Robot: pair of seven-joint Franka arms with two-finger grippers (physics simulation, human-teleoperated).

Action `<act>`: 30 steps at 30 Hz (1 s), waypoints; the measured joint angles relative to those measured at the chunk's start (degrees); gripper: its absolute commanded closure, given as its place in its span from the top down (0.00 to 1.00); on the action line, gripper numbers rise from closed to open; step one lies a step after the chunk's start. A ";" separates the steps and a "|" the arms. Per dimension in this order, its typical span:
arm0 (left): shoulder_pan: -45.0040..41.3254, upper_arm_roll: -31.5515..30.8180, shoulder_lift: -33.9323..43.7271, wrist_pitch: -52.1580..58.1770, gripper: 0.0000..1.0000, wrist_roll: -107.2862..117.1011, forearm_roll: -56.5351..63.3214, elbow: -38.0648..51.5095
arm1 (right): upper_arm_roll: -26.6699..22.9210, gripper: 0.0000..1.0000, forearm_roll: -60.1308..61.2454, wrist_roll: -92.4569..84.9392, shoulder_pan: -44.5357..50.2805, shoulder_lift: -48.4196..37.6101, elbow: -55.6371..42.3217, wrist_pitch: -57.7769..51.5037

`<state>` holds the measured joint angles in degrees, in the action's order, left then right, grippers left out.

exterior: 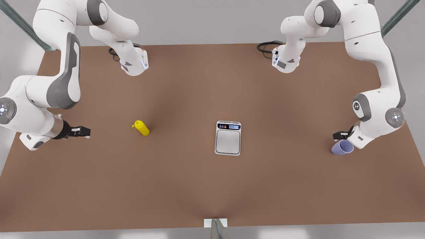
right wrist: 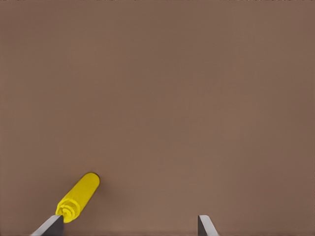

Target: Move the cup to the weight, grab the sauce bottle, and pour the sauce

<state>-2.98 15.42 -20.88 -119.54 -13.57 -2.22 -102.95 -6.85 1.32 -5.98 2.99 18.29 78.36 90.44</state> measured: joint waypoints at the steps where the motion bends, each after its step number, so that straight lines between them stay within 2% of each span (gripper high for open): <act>1: 0.10 0.04 -0.18 -3.63 1.00 -0.05 -0.17 -2.72 | 0.00 1.00 0.00 -0.06 0.00 -0.05 0.16 0.00; 8: 0.05 1.02 -3.07 -10.24 1.00 -0.05 -0.62 -6.44 | 0.00 1.00 0.00 -0.12 -0.21 -0.17 0.56 0.01; 19: 0.82 1.36 -6.42 -12.73 1.00 -1.30 -1.84 -5.02 | 0.00 1.00 0.00 -0.22 -0.26 0.35 0.65 0.18; 20: 0.87 1.36 -6.95 -12.85 0.95 -1.77 -2.03 -4.48 | 0.00 1.00 -0.05 -2.48 -0.31 0.44 0.65 0.26; 22: 0.87 1.36 -7.61 -13.41 0.81 -2.25 -2.32 -4.45 | 0.00 1.00 -0.09 -12.11 -0.68 0.53 0.78 0.36; 25: 0.87 1.36 -8.19 -14.05 0.81 -2.25 -2.60 -4.45 | -0.08 1.00 0.00 -36.50 -3.07 1.40 0.99 2.46; 27: 0.87 1.36 -8.70 -14.52 0.81 -2.25 -2.69 -4.50 | -0.09 1.00 6.65 -60.24 -8.23 3.56 0.97 4.72; 30: 0.87 1.36 -10.32 -15.18 0.76 -2.25 -2.76 -4.54 | -0.09 1.00 14.05 -81.53 -13.61 3.81 5.57 5.18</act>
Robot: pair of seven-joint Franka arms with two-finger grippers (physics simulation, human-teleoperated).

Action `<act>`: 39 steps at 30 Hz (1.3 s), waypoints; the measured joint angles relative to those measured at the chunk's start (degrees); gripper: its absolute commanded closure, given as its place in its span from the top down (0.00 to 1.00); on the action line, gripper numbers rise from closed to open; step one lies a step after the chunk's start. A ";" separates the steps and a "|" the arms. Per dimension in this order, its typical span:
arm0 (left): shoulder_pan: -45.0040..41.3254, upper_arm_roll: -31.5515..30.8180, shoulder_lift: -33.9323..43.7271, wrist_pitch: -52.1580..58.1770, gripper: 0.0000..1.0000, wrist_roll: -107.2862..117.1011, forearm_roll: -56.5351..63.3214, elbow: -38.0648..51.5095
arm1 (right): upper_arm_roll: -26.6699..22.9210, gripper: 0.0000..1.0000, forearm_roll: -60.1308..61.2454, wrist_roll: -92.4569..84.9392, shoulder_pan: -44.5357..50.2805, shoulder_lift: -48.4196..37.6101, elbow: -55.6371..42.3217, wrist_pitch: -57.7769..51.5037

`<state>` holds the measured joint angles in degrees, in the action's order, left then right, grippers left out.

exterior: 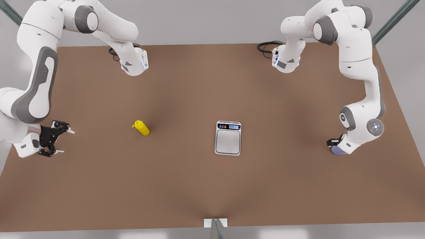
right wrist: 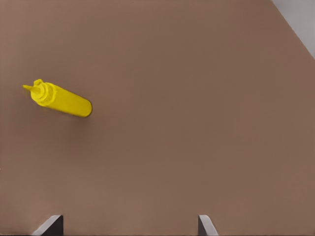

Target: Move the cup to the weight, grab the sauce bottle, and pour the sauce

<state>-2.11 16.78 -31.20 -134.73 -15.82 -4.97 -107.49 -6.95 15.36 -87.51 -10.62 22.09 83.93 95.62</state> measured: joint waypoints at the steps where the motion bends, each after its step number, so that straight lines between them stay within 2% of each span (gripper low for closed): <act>1: 0.00 0.00 -0.65 -0.69 0.76 0.00 -0.01 -0.05 | 0.01 1.00 3.91 -5.63 -1.91 -0.40 2.95 -0.08; 2: 0.00 0.00 -1.24 -1.20 0.75 0.00 -0.02 -0.09 | 0.00 1.00 7.70 -10.17 -3.94 -0.56 5.81 -0.36; 8: -0.04 0.00 -2.46 -2.60 0.49 0.00 -0.06 -0.35 | -0.09 1.00 26.47 -33.01 -13.74 -0.30 24.89 0.01; 9: -0.09 0.00 -2.46 -2.56 0.48 0.00 -0.06 -0.35 | -0.09 1.00 28.49 -35.47 -14.07 -0.14 27.08 0.01; 10: -0.09 0.00 -2.46 -2.56 0.41 0.00 -0.06 -0.19 | -0.08 1.00 29.87 -38.09 -14.21 0.22 29.09 0.01; 12: -0.09 0.00 -2.37 -2.56 0.21 0.00 -0.07 0.00 | -0.09 1.00 32.50 -44.87 -14.15 1.15 32.48 0.27; 16: -0.09 0.00 -2.37 -2.65 0.21 0.00 -0.07 0.00 | -0.09 1.00 34.37 -55.04 -13.37 6.63 33.88 0.80; 20: -0.09 0.00 -2.37 -2.57 0.21 0.03 0.05 0.09 | 0.82 1.00 38.39 -57.58 -11.71 9.24 34.54 0.80; 27: -0.19 0.03 -1.94 -1.99 0.21 0.52 5.53 0.74 | 1.32 1.00 47.26 -57.78 -4.87 10.13 37.09 1.64; 32: -0.97 -0.71 -0.09 -0.92 0.21 1.84 7.32 1.04 | 1.41 1.00 49.31 -57.86 -1.17 10.87 36.79 2.90; 39: -3.11 -7.96 0.57 3.75 0.21 14.19 5.27 5.50 | 1.41 1.00 49.23 -59.45 0.85 11.03 37.37 2.72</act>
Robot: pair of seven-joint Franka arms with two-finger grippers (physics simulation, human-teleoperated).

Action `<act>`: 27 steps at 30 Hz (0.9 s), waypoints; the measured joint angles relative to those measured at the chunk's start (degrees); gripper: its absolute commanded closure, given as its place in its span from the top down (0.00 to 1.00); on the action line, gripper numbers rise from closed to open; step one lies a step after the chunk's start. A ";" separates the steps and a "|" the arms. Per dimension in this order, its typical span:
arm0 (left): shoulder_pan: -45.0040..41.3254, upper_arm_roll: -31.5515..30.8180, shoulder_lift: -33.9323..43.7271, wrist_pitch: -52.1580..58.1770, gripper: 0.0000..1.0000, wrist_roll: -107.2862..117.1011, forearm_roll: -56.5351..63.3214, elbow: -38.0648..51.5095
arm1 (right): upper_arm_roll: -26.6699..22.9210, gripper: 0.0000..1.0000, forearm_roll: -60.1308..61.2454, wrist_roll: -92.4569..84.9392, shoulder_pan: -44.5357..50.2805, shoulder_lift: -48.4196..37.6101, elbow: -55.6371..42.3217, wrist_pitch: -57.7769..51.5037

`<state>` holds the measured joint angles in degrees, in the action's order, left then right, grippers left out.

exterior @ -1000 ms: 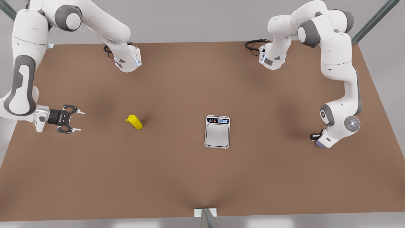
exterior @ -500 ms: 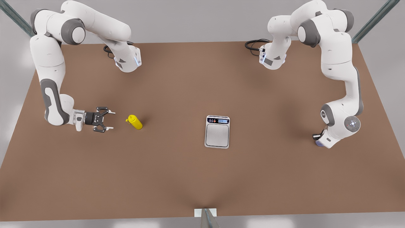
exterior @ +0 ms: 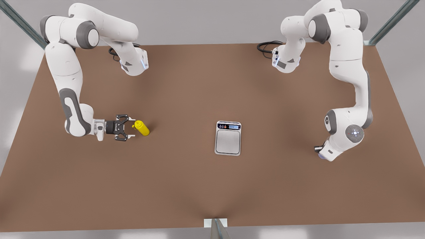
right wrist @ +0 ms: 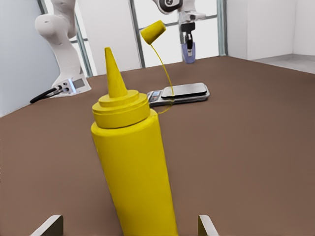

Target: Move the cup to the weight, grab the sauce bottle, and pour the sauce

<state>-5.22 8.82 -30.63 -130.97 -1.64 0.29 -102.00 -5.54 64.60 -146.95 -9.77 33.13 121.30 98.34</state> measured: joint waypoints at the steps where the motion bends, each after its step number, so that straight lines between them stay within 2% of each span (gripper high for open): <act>1: -2.06 -0.02 0.42 0.74 0.21 3.57 -0.40 0.50 | 0.03 1.00 0.08 0.00 0.28 0.25 -0.14 0.01; 5: -11.99 -0.03 0.15 3.70 0.21 19.34 -1.95 4.28 | 0.09 1.00 0.09 0.00 0.72 0.43 -0.19 0.01; 12: -22.47 -0.09 -0.51 3.74 0.21 35.46 -4.26 6.17 | 1.05 1.00 1.48 0.00 1.80 0.89 -0.53 -0.08; 16: -24.30 -3.92 -3.85 5.71 0.21 44.71 -5.26 13.80 | 1.05 1.00 2.28 0.00 2.39 0.89 -0.54 -0.08; 18: -27.85 -4.17 -8.05 8.70 0.21 51.72 -5.64 21.23 | 1.05 1.00 2.28 0.00 2.39 0.89 -0.54 -0.08; 23: -35.02 -3.99 -11.89 9.24 0.21 59.48 -6.22 24.03 | 2.01 1.00 2.78 0.00 2.40 0.89 -0.79 -0.08; 27: -36.80 -4.08 -13.84 9.23 0.21 62.70 -5.25 24.66 | 2.55 1.00 3.16 0.00 2.39 0.91 -0.98 -0.08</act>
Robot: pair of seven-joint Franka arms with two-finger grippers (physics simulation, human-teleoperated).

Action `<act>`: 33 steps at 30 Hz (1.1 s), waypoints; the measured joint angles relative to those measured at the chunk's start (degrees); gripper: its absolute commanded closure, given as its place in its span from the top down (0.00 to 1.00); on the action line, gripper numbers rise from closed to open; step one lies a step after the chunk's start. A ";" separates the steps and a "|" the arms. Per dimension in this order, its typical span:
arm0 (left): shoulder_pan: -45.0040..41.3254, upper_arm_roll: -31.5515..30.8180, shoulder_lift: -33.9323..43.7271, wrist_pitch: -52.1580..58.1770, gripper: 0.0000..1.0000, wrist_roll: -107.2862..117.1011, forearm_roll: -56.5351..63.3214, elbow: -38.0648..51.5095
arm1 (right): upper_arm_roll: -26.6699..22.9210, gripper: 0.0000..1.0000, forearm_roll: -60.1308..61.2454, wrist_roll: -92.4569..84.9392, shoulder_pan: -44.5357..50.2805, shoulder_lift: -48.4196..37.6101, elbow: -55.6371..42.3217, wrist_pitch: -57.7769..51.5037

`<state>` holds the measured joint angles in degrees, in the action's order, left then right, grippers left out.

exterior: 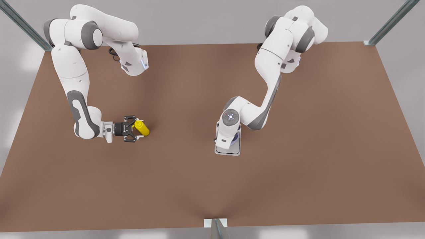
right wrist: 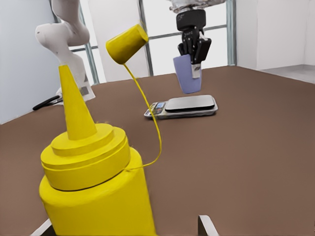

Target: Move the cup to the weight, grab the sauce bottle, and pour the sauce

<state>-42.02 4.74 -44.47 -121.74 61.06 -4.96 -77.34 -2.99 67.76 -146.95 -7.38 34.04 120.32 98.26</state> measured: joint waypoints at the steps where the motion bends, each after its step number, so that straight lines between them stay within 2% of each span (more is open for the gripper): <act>1: 0.08 0.00 -0.38 -0.16 0.21 -0.13 0.24 0.07 | 0.00 1.00 0.01 0.00 0.00 0.06 0.00 -0.02; 2: 0.09 0.00 -0.44 -0.23 0.23 -0.17 0.42 0.09 | 0.00 1.00 0.01 0.00 0.00 0.06 0.00 -0.09; 3: 0.09 0.00 -0.45 -0.44 0.30 -0.12 0.48 0.09 | 0.00 1.00 0.01 0.00 0.00 0.06 0.00 -0.24; 4: 0.09 0.00 -0.54 -0.48 0.31 -0.12 0.40 0.09 | 0.00 1.00 0.01 0.00 0.00 0.07 0.00 -0.26; 6: 0.09 0.00 -0.71 -0.77 0.45 -0.15 0.04 0.15 | 0.00 1.00 0.01 0.00 0.00 0.47 -0.24 -0.26; 9: -0.26 0.00 -2.05 -0.70 0.57 0.89 -0.34 2.32 | 0.00 1.00 0.01 0.00 0.00 1.07 -0.53 0.08; 21: -0.20 0.35 -1.42 2.76 0.58 0.11 -0.46 4.70 | 0.22 1.00 0.45 -1.67 0.80 2.97 -1.67 0.35; 24: 0.12 0.61 -0.63 5.66 0.58 -0.27 -0.49 6.06 | 0.26 0.75 0.45 -1.59 0.79 2.97 -1.67 0.28; 27: 1.46 0.97 1.09 11.87 0.58 -1.91 -0.61 9.46 | 0.26 0.63 0.45 -1.58 0.70 2.97 -1.60 0.18; 30: 6.66 1.50 7.10 19.29 0.59 -8.62 -0.89 10.07 | 0.26 0.59 0.45 -1.58 0.70 2.97 -1.67 0.13; 32: 17.85 1.51 13.48 27.89 0.91 -22.88 -1.25 9.88 | 0.26 0.57 0.45 -1.58 0.66 2.97 -1.67 0.18; 33: 23.60 1.80 15.09 31.17 1.00 -31.79 -1.36 9.92 | 0.26 0.55 0.45 -1.58 0.62 3.01 -1.67 0.10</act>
<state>-18.42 6.55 -29.37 -90.57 29.27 -6.32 -67.42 -2.73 68.20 -148.54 -6.77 37.05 118.65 98.36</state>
